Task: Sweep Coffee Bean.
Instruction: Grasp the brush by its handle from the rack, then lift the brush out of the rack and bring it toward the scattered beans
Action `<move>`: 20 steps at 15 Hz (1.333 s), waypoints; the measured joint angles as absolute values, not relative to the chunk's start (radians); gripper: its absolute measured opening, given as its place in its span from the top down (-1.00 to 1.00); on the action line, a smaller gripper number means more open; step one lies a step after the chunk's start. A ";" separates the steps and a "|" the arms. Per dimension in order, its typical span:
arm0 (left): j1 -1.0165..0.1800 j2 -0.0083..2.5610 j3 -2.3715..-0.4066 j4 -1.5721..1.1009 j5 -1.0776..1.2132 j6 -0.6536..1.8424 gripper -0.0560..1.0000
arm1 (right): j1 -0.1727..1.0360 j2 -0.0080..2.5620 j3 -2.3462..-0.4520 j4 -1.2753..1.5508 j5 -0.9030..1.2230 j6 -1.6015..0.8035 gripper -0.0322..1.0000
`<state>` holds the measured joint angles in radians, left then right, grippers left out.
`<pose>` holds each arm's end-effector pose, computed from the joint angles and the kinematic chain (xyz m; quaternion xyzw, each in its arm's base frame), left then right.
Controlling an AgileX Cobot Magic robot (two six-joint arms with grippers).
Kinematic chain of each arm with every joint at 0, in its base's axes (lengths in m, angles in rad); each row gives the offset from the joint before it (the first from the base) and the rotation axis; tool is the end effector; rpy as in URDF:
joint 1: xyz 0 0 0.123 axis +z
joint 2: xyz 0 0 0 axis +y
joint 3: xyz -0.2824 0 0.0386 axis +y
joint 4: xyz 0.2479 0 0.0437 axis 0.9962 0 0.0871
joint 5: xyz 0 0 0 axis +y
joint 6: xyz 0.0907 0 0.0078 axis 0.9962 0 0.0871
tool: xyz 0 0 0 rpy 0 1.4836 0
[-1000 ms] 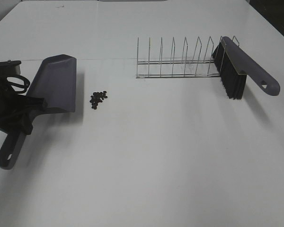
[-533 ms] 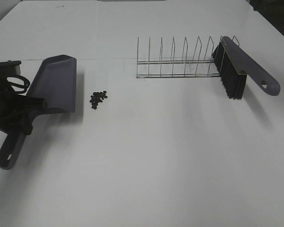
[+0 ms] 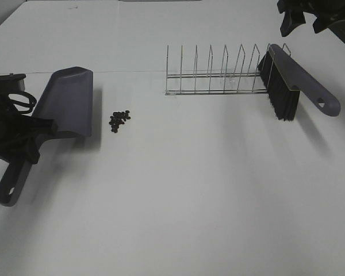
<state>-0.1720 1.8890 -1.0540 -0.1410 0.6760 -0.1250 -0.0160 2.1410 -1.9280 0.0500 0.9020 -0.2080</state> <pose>0.3310 -0.0656 0.1351 -0.0282 0.9958 -0.0583 0.0653 0.4834 -0.0042 0.2523 -0.0827 0.9596 -0.0071 0.2690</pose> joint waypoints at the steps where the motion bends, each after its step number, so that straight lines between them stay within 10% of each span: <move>1: -0.172 1.889 -1.054 -0.141 0.676 -0.125 0.39 | -0.016 2.182 -1.962 0.020 0.902 -0.210 -0.34; 20: -0.172 1.889 -1.054 -0.141 0.678 -0.125 0.39 | -0.019 2.388 -2.151 -0.013 1.020 -0.105 0.25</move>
